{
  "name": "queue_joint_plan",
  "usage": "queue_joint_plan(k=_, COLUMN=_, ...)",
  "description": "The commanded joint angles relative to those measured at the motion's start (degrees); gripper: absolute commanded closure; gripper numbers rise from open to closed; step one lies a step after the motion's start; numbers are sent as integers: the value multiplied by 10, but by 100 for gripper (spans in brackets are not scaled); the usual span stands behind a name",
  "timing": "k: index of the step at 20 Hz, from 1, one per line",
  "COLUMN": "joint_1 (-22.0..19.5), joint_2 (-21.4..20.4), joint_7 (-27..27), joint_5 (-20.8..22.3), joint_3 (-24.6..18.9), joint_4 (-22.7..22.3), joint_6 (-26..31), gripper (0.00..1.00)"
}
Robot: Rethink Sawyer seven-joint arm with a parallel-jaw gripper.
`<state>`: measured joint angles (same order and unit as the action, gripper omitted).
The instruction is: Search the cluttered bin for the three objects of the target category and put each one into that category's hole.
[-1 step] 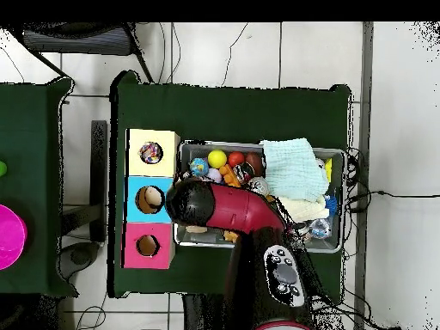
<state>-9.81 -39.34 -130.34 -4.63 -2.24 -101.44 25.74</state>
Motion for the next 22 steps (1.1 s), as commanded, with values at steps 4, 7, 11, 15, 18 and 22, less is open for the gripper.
queue_joint_plan(k=4, joint_1=-5, joint_2=-4, joint_7=-47, joint_5=3, joint_3=-6, joint_4=11, joint_6=-6, gripper=100)
queue_joint_plan(k=7, joint_1=-4, joint_2=-13, joint_7=-45, joint_5=8, joint_3=7, joint_4=12, joint_6=15, gripper=100)
queue_joint_plan(k=11, joint_1=-3, joint_2=-24, joint_7=-35, joint_5=18, joint_3=23, joint_4=18, joint_6=49, gripper=100)
queue_joint_plan(k=15, joint_1=6, joint_2=-21, joint_7=-32, joint_5=30, joint_3=42, joint_4=30, joint_6=83, gripper=100)
queue_joint_plan(k=18, joint_1=3, joint_2=-18, joint_7=-25, joint_5=37, joint_3=48, joint_4=28, joint_6=96, gripper=100)
queue_joint_plan(k=22, joint_1=1, joint_2=-8, joint_7=-19, joint_5=46, joint_3=59, joint_4=19, joint_6=102, gripper=100)
